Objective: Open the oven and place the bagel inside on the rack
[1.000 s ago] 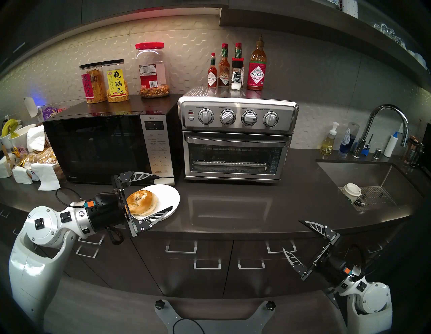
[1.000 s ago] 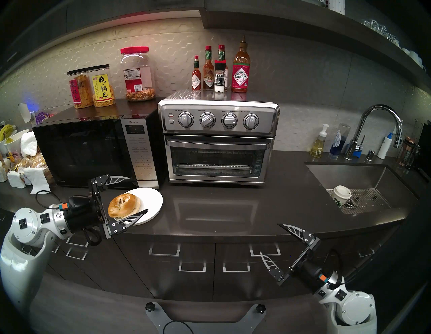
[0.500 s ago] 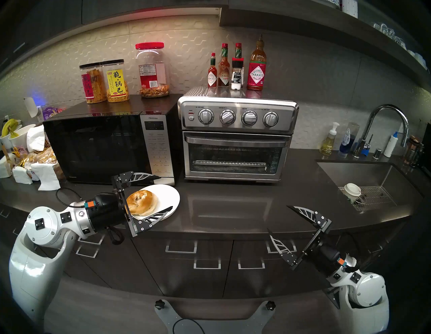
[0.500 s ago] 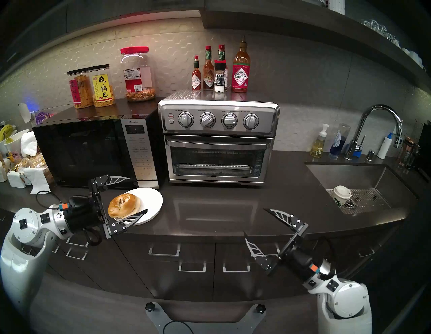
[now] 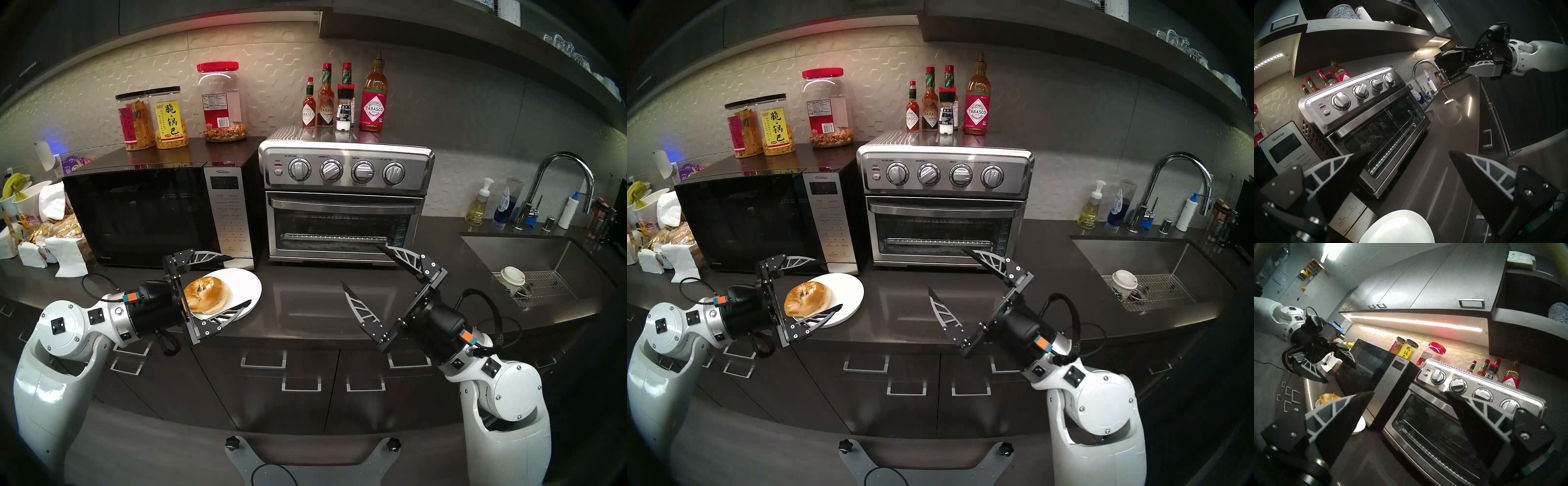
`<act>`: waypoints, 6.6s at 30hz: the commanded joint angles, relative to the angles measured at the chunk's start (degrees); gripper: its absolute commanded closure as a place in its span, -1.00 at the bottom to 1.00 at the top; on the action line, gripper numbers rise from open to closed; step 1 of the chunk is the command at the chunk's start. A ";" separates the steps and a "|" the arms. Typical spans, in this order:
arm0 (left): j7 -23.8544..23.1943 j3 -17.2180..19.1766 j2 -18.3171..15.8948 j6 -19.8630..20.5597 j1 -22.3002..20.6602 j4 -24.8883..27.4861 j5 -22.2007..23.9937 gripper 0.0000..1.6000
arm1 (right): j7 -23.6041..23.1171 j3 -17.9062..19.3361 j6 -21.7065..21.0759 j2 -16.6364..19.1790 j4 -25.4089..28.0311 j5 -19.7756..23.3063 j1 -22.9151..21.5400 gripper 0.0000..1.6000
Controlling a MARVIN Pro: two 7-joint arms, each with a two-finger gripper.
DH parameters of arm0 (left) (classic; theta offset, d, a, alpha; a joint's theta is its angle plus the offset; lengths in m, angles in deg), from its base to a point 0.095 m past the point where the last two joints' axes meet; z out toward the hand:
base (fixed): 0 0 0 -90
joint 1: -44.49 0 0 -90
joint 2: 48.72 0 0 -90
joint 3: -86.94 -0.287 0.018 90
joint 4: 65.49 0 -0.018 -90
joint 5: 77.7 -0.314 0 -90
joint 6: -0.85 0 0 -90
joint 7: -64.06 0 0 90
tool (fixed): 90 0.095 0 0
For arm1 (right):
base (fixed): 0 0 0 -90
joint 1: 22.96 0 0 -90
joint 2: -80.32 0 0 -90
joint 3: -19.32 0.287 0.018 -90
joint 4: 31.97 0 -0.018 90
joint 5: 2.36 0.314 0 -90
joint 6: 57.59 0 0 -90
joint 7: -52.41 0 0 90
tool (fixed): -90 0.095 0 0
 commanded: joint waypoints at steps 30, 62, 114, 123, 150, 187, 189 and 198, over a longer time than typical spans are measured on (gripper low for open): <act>-0.35 0.26 0.03 -0.03 -0.14 0.69 -0.03 -1.00 | 8.10 0.19 -13.91 6.57 -8.28 -17.24 -22.75 -1.00; -0.50 0.28 0.19 0.00 -0.23 0.66 -0.10 -1.00 | 7.81 -9.36 -11.27 10.29 -22.83 -26.61 -39.05 -1.00; -0.76 0.39 0.47 0.15 -0.30 0.74 -0.26 -1.00 | -0.76 -9.64 -8.61 11.80 -19.00 -34.87 -36.34 1.00; -0.81 0.40 0.53 0.16 -0.32 0.74 -0.29 -1.00 | 2.94 -7.20 -9.33 11.73 -14.48 -36.01 -29.62 1.00; -0.93 0.42 0.66 0.20 -0.39 0.73 -0.36 -1.00 | 15.73 -6.28 -3.59 13.30 -10.74 -41.92 -11.18 1.00; -1.07 0.50 0.81 0.29 -0.41 0.79 -0.43 -1.00 | 31.93 -3.71 2.46 6.56 -9.98 -51.25 2.60 1.00; -1.08 0.51 0.82 0.29 -0.42 0.79 -0.43 -1.00 | 31.36 -3.47 2.46 6.67 -10.03 -51.12 2.85 1.00; -1.11 0.50 0.85 0.29 -0.44 0.78 -0.45 -1.00 | 30.58 -2.17 3.22 6.92 -9.76 -50.54 6.07 1.00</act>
